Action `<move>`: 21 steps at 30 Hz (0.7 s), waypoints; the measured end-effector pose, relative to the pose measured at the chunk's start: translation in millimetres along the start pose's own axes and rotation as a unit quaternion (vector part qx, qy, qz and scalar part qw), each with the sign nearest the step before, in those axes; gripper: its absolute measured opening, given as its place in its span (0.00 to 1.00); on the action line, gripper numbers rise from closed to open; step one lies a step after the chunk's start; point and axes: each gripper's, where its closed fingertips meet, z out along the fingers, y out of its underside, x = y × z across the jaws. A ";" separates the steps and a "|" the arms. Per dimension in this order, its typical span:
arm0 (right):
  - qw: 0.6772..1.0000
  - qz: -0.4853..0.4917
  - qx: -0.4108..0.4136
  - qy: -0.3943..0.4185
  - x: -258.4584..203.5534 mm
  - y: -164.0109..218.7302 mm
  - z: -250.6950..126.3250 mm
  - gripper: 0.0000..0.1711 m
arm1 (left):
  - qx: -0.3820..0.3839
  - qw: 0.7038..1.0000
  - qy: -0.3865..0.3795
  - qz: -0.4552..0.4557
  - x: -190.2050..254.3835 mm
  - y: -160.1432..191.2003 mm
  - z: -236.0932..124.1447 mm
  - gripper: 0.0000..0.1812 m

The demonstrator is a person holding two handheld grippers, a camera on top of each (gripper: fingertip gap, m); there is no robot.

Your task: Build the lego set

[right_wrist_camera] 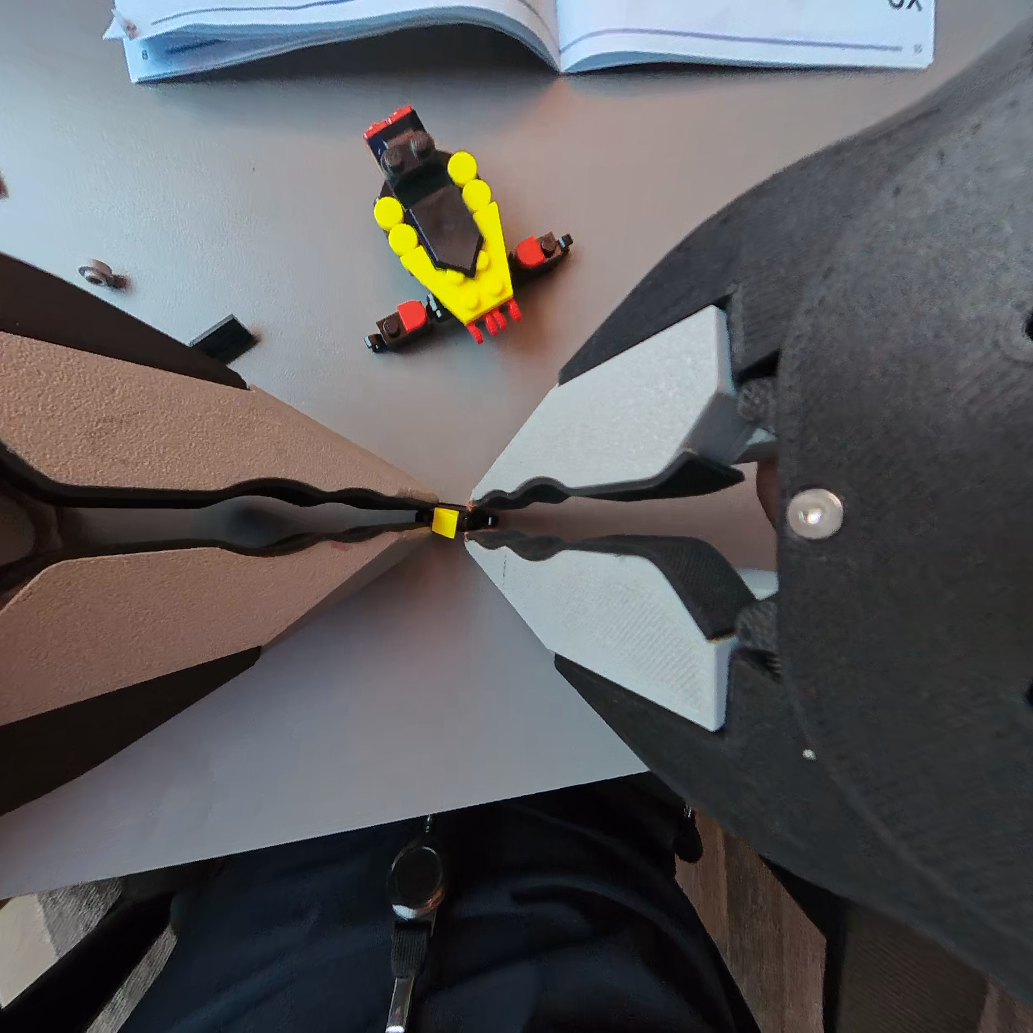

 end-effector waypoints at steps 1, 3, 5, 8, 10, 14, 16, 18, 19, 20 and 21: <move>1.000 0.005 0.005 -0.007 0.0 -0.1 0.0 0.02 | -0.001 1.000 0.008 -0.011 0.2 -0.1 0.1 0.01; 1.000 0.013 0.018 -0.019 0.0 -0.4 -0.2 0.03 | 0.000 0.999 0.022 -0.029 0.3 -0.2 0.1 0.01; 0.999 0.009 0.033 -0.022 0.0 -1.5 -0.1 0.02 | -0.002 0.999 0.025 -0.032 0.0 0.0 -0.3 0.01; 0.997 0.033 0.064 -0.022 0.2 -3.1 -0.3 0.02 | -0.003 0.999 0.026 -0.035 -0.4 0.1 -0.8 0.01; 0.996 0.024 0.080 -0.007 0.7 -3.5 -0.8 0.03 | -0.002 0.999 0.029 -0.038 -0.6 -0.2 -1.0 0.01; 0.993 0.000 0.095 0.064 5.3 -4.5 -5.1 0.08 | 0.005 0.997 0.047 -0.063 0.2 -1.3 -2.0 0.00; 0.991 -0.010 0.100 0.087 2.1 -5.5 -10.3 0.07 | 0.004 0.996 0.050 -0.071 0.1 -1.2 -2.3 0.00; 0.989 -0.021 0.101 0.102 -3.0 -6.4 -12.4 0.05 | 0.004 0.996 0.048 -0.068 0.2 -1.1 -2.0 0.00; 0.989 -0.024 0.096 0.109 -4.2 -6.0 -11.6 0.05 | 0.003 0.997 0.047 -0.066 0.6 -1.1 -1.7 0.00; 0.989 -0.025 0.090 0.118 -3.2 -5.0 -10.7 0.05 | 0.003 0.997 0.046 -0.063 1.0 -1.2 -1.3 0.00; 0.988 -0.027 0.085 0.125 -1.8 -4.1 -9.8 0.05 | 0.002 0.997 0.046 -0.061 1.4 -1.2 -1.0 0.00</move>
